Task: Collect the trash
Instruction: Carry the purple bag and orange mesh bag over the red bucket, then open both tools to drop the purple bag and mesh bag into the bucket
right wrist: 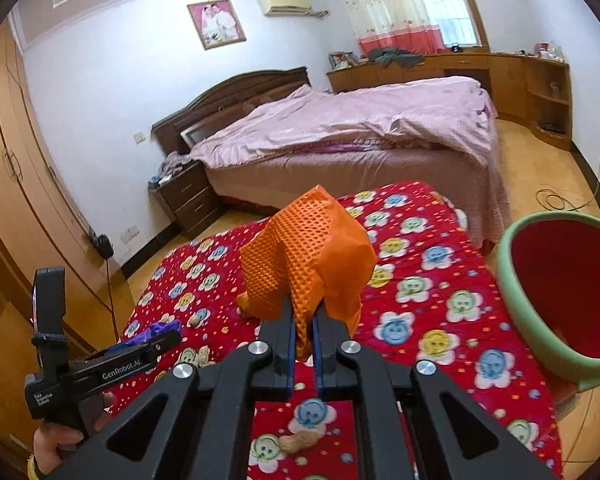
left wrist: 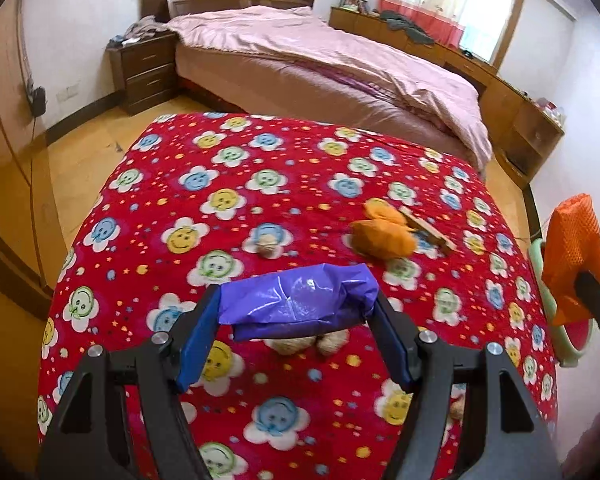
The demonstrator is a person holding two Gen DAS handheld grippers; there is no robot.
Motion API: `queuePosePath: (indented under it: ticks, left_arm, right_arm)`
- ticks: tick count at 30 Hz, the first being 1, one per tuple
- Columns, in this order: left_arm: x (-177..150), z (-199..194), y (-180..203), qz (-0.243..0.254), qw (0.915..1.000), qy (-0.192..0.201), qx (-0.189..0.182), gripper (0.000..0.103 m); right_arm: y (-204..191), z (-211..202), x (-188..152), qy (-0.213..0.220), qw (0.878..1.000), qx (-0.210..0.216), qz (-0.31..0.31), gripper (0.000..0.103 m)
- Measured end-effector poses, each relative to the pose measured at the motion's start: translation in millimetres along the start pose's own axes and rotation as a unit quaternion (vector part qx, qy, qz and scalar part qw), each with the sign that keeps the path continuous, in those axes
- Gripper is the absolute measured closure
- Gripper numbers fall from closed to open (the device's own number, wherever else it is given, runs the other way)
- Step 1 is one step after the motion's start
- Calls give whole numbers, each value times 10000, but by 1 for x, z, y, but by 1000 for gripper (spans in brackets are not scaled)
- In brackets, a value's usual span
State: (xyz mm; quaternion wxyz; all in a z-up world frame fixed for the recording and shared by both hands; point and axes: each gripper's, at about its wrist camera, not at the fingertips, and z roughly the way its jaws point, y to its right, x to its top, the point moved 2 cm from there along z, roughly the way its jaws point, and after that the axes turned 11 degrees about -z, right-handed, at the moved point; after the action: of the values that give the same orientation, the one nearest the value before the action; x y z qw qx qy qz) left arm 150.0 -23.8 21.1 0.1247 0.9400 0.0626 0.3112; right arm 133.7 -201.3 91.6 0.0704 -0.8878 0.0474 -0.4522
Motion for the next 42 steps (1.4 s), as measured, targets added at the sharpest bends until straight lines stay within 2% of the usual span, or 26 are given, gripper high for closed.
queuePosePath:
  ticks: [10,20,34,42]
  left_arm:
    - [-16,-14,52,512,9985,22,-207,31]
    - [-35,-23,124,1151,9918,60,-559,31]
    - [-63,-1,225,2023,9745,-203,-951,31]
    - [-80,14,279,2400,9595,-271,-1451,31]
  right_arm:
    - [43,-49,-7,376,9984,-287,323,95]
    - [93,-84,-21,583,9935,-658,724,95]
    - [167,-111,-46,609,9827,-1169,1302,95]
    - [211,-110,-64,504,9751,-1400,1644,95]
